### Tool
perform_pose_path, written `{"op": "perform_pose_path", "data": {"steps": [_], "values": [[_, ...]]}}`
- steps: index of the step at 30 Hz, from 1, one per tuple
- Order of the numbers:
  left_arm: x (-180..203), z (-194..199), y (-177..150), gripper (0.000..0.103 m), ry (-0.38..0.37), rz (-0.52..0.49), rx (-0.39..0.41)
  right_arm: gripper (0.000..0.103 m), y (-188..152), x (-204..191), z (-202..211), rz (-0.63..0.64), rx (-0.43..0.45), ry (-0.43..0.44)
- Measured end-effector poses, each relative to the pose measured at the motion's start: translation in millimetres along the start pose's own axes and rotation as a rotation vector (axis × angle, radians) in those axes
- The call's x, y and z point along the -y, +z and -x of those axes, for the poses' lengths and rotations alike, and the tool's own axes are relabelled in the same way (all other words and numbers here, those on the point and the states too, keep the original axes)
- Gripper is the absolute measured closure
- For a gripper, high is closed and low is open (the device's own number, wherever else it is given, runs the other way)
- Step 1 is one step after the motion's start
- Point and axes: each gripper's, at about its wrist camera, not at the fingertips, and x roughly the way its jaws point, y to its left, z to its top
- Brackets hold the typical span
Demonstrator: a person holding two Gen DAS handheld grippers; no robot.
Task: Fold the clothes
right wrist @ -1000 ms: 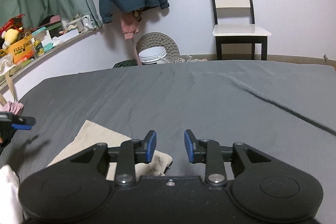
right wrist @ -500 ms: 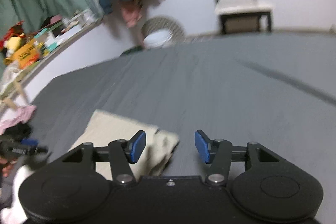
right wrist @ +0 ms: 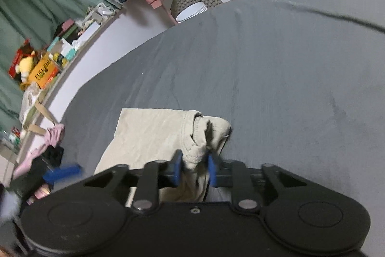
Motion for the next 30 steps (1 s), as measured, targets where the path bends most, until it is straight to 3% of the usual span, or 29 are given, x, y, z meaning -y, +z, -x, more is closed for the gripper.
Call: {"op": "perform_pose_path", "data": {"steps": [3,9,11,13,14,17,21,27,30], "values": [[8.5,-24.9,-11.7,0.015,0.011,0.037,-0.057,0.089,1.6,-0.5,2.6,0.004,0.027,0.007],[26.1,-27.9,-46.4,0.014,0.061,-0.063,-0.086,0.087,2.5,-10.3,18.0,0.057,0.087,-0.031],[31.2,-21.0,-44.0,0.014,0.08,-0.074,-0.076,0.085,2.6,-12.4,22.4,0.065,0.096,-0.05],[36.0,-9.4,-41.1,0.014,0.094,-0.077,-0.049,0.07,2.6,-14.4,26.8,0.073,0.104,-0.068],[38.4,-1.2,-39.4,0.014,0.097,-0.073,-0.025,0.068,2.7,-15.5,28.9,0.077,0.109,-0.077],[39.3,19.0,-35.5,0.014,0.013,-0.054,0.075,0.066,2.6,-18.6,35.8,0.089,0.122,-0.104],[42.5,8.0,-29.9,0.014,-0.124,-0.022,0.08,0.066,-0.7,-17.0,42.2,0.042,0.132,0.004],[60.2,-31.5,-36.8,0.014,-0.118,-0.059,-0.022,0.066,-1.0,-2.6,14.1,-0.079,0.032,0.158],[67.6,-36.7,-43.2,0.013,-0.091,-0.103,-0.038,0.067,-0.7,3.2,-10.0,-0.11,-0.05,0.151]]}}
